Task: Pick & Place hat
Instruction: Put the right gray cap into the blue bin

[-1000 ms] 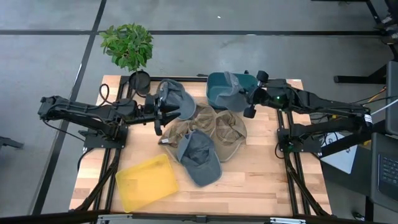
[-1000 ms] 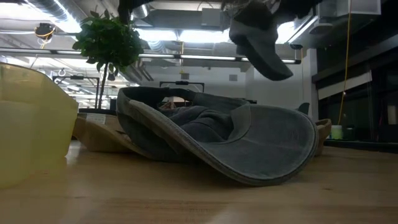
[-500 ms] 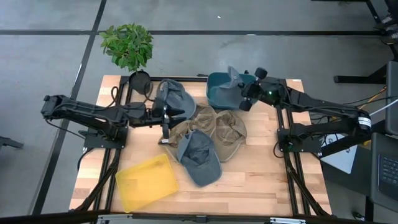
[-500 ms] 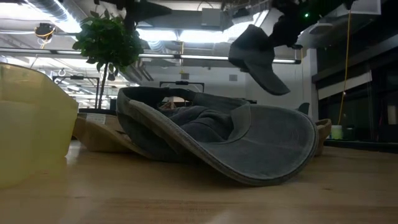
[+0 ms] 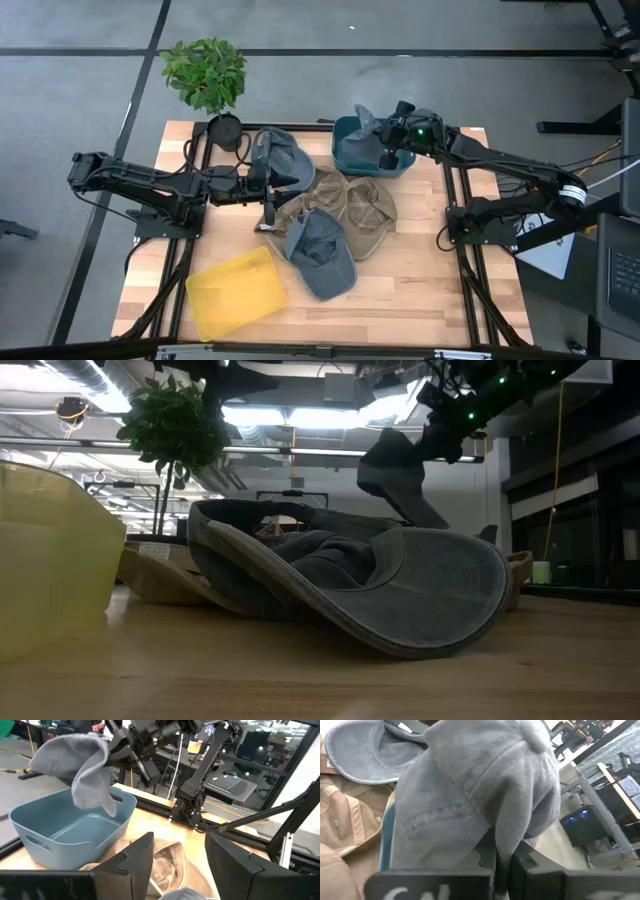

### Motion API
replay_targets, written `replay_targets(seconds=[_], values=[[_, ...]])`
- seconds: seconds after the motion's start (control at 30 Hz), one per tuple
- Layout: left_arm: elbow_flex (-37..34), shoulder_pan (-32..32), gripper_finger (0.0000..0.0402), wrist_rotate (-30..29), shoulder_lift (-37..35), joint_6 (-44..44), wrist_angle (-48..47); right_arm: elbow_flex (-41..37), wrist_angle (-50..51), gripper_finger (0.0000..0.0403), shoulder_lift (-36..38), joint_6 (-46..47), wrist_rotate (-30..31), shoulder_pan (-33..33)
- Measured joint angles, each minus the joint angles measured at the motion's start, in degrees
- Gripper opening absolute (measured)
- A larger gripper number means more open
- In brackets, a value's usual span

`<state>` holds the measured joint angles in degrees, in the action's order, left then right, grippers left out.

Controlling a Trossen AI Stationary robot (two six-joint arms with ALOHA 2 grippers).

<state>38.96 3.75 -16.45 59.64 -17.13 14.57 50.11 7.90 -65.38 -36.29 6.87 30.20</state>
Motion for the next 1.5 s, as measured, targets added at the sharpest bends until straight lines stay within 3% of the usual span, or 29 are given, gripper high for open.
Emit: replay_targets(seconds=[0.33,0.97,1.4,1.5], values=[[0.0,0.0,0.0173,-0.2,0.0,0.4,-0.2,0.0,-1.2,0.0017,-3.4,0.1,-5.1,3.9],[0.0,0.0,0.0173,-0.2,0.0,0.4,-1.4,0.0,-1.6,0.0020,-14.5,0.6,-5.6,4.6],[0.0,0.0,0.0173,-0.5,0.0,0.4,-1.3,0.0,-8.3,0.0035,-17.8,11.6,-5.7,4.6],[0.0,0.0,0.0172,-0.5,0.0,0.4,-1.3,0.0,-8.4,0.0035,-17.8,15.0,-8.4,4.9]])
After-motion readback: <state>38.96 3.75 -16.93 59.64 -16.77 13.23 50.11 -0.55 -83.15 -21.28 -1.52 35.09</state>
